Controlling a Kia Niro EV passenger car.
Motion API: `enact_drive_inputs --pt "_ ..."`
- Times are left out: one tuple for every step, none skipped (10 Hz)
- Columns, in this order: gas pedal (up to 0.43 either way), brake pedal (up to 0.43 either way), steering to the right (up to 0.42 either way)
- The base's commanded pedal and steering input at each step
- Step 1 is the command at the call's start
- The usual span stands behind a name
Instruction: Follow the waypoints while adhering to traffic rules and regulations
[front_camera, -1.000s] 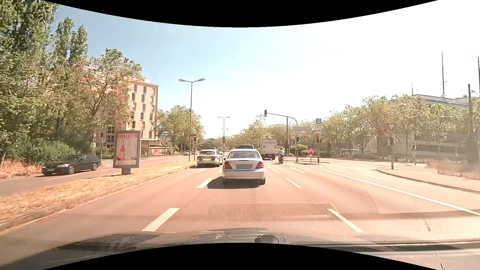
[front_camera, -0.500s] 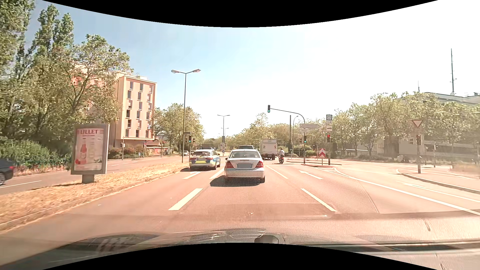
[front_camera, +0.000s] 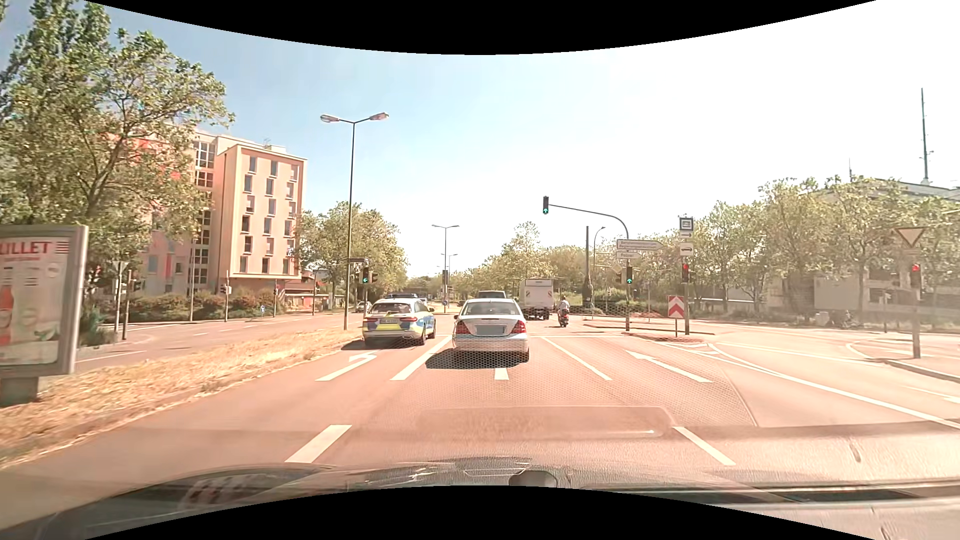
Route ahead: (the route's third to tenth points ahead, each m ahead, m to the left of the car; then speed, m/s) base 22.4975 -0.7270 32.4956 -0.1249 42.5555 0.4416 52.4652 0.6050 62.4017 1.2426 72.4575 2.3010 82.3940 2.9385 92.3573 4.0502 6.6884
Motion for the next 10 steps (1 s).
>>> enact_drive_inputs --pt "0.138 0.0 -0.002" --pt "0.138 0.0 -0.002" --pt "0.138 0.0 -0.002" --pt "0.138 0.0 -0.001" --pt "0.138 0.0 -0.001" --pt "0.138 0.0 -0.001" --pt "0.138 0.0 -0.001" --pt "0.138 0.0 -0.002" --pt "0.138 0.0 -0.001" --pt "0.15 0.0 -0.001"
